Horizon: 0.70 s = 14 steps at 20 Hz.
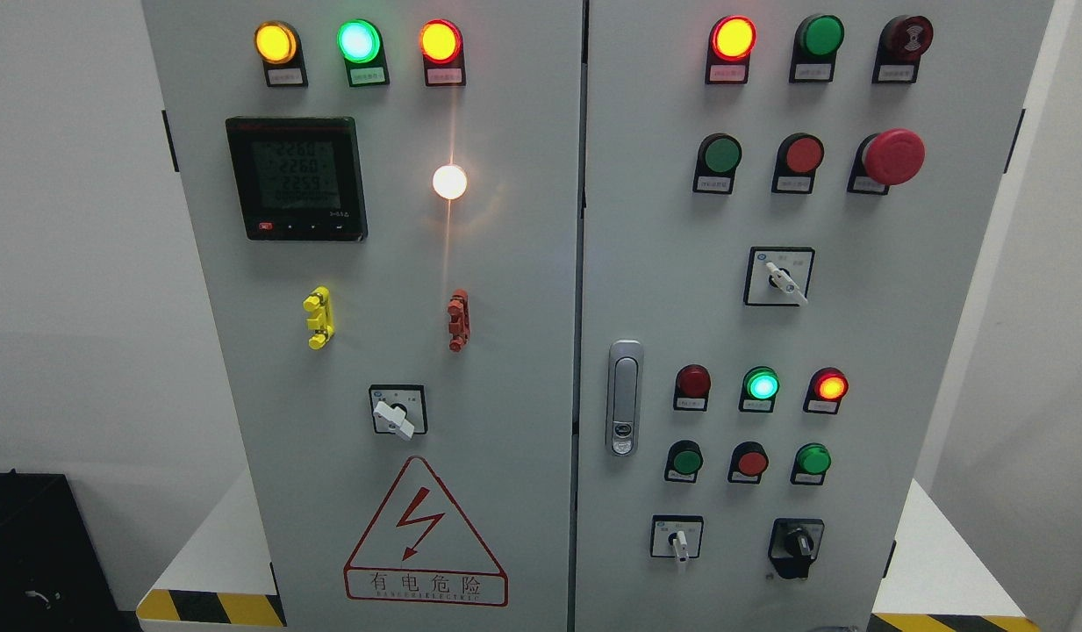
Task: Flip black knob to close circuit
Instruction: 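Release the knob and lower the right hand away from the cabinet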
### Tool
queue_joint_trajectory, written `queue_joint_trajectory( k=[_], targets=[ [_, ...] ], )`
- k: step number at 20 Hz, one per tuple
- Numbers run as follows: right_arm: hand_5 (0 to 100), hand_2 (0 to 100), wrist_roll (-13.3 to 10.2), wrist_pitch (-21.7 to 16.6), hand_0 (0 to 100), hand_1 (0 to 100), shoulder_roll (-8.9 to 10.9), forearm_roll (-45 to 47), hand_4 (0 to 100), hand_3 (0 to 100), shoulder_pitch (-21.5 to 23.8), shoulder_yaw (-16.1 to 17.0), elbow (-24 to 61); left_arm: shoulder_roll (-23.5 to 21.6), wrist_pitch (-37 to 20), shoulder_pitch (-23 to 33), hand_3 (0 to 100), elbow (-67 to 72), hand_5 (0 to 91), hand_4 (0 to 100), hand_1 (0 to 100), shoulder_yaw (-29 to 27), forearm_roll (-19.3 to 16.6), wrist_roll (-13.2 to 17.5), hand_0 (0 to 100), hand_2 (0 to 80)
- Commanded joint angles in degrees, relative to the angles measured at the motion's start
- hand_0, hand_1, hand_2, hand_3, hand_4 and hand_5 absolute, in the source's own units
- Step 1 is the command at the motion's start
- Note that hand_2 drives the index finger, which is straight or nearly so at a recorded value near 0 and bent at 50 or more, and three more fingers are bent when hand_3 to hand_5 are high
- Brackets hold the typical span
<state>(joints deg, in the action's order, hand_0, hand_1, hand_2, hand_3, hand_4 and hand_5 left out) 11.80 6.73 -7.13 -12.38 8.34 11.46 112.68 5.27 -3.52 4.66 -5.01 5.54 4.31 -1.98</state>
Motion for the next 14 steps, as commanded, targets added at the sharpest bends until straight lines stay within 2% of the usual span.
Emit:
queue_joint_trajectory(
  k=[1, 4, 7, 14],
  targets=[
    [2, 1, 0.24, -0.66, 0, 0, 0.63, 20.97, 11, 15, 5.71, -0.83, 6.41, 0.0, 0.0, 0.0, 0, 0.0, 0.0, 0, 56, 0.0, 0.0, -0.04, 12, 0.0],
    [0, 0, 1.03, -2.33, 0, 0, 0.72, 24.5, 2, 7, 6.77, -0.74, 6.32, 0.0, 0.0, 0.0, 0, 0.0, 0.0, 0, 56, 0.0, 0.0, -0.04, 12, 0.0],
    [0, 0, 2.96, -4.44, 0, 0, 0.81, 26.35, 0, 0, 8.79, -0.83, 6.41, 0.0, 0.0, 0.0, 0, 0.0, 0.0, 0, 56, 0.0, 0.0, -0.04, 12, 0.0],
    [0, 0, 3.23, -5.68, 0, 0, 0.89, 26.44, 0, 0, 10.03, -0.48, 6.23, 0.0, 0.0, 0.0, 0, 0.0, 0.0, 0, 56, 0.0, 0.0, -0.04, 12, 0.0]
  ],
)
